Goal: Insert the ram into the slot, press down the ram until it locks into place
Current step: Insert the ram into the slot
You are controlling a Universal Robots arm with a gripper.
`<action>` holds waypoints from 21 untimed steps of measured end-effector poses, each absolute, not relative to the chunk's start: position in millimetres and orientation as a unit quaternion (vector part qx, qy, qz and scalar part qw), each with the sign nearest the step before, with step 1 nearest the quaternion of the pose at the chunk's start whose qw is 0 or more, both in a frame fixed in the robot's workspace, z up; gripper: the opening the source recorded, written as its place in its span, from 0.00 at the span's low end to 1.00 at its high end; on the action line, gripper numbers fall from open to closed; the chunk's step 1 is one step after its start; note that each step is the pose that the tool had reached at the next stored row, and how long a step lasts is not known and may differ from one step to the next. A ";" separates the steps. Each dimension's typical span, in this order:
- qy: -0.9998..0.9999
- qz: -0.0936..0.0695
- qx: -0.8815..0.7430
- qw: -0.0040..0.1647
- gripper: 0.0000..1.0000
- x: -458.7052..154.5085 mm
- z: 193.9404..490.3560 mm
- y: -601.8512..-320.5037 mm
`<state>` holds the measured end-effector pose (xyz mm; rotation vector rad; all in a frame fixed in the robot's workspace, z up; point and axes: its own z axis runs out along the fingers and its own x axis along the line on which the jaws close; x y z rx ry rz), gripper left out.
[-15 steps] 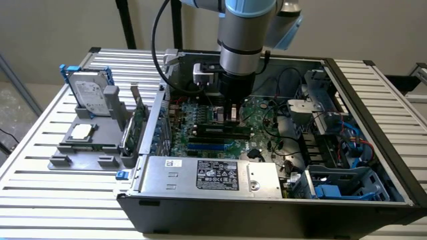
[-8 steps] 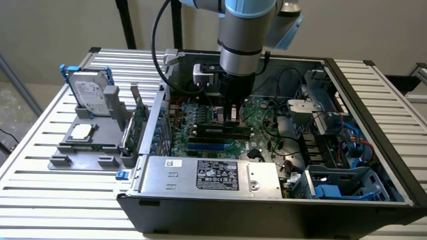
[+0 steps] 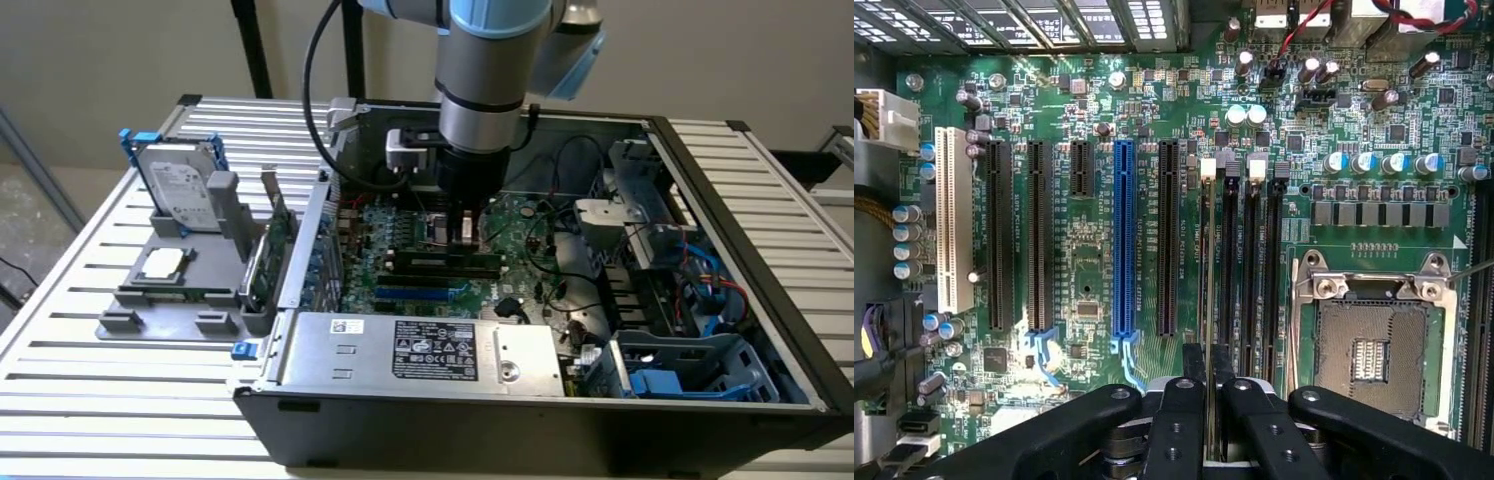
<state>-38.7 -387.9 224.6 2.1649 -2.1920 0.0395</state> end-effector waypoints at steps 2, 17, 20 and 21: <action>-0.711 0.013 0.702 0.030 0.14 -39.4 224.4 -387.9; -0.711 0.013 0.703 0.030 0.14 -40.7 221.5 -386.5; -0.711 0.013 0.702 0.030 0.15 -40.9 221.5 -386.6; -0.711 0.013 0.702 0.030 0.22 -40.8 221.6 -386.5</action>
